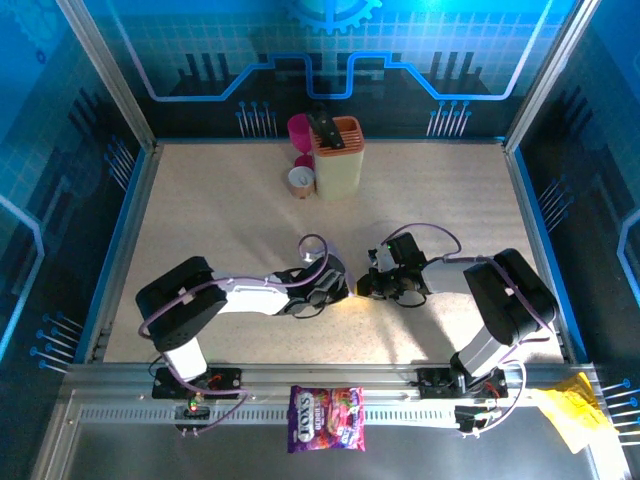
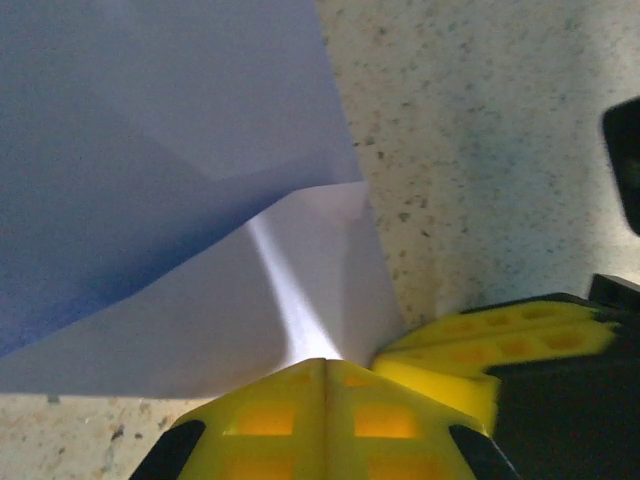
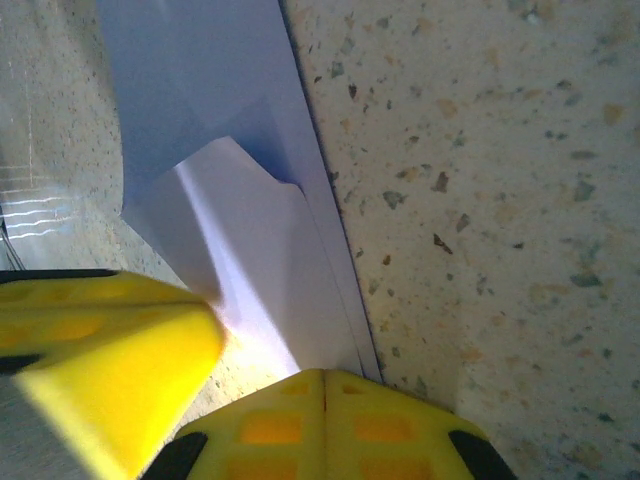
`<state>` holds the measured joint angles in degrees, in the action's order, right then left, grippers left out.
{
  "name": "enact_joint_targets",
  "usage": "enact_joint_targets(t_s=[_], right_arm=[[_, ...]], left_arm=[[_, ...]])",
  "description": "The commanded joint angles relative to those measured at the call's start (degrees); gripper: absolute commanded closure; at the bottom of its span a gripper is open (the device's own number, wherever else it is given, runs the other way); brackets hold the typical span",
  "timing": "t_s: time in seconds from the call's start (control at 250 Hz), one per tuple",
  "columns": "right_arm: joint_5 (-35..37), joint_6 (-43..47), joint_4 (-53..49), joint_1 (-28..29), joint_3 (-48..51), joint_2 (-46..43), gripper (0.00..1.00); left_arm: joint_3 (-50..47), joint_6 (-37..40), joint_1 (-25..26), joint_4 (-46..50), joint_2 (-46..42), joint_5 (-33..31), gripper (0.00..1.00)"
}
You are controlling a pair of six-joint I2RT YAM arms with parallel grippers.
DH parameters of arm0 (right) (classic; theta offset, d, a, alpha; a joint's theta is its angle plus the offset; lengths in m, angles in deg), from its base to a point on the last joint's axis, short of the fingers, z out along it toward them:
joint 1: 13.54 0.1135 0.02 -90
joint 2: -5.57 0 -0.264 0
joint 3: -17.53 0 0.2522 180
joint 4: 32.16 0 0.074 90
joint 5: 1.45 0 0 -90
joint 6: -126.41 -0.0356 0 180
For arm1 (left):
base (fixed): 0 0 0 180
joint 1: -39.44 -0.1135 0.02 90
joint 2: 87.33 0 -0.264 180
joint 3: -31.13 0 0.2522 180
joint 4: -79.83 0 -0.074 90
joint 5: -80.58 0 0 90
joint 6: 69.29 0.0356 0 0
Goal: Fold a paper plane with a square sheet of paper (pick it up from the middle)
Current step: Third fold the triangle at the center of the table.
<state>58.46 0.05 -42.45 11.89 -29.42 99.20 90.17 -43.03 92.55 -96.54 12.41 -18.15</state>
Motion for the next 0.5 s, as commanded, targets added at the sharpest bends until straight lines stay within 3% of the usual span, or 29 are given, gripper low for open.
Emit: enact_joint_targets(t_s=[0.0, 0.499], right_arm=[[10.51, 1.64, -7.50, 0.23, 2.78, 5.09, 1.00], [14.94, 0.58, -10.65, 1.81, 1.20, 6.74, 1.00]], left_arm=[[1.72, -1.53, 0.32, -3.07, 2.48, 0.83, 1.00], [-4.06, -4.98, -0.89, 4.29, -0.40, -7.03, 1.00]])
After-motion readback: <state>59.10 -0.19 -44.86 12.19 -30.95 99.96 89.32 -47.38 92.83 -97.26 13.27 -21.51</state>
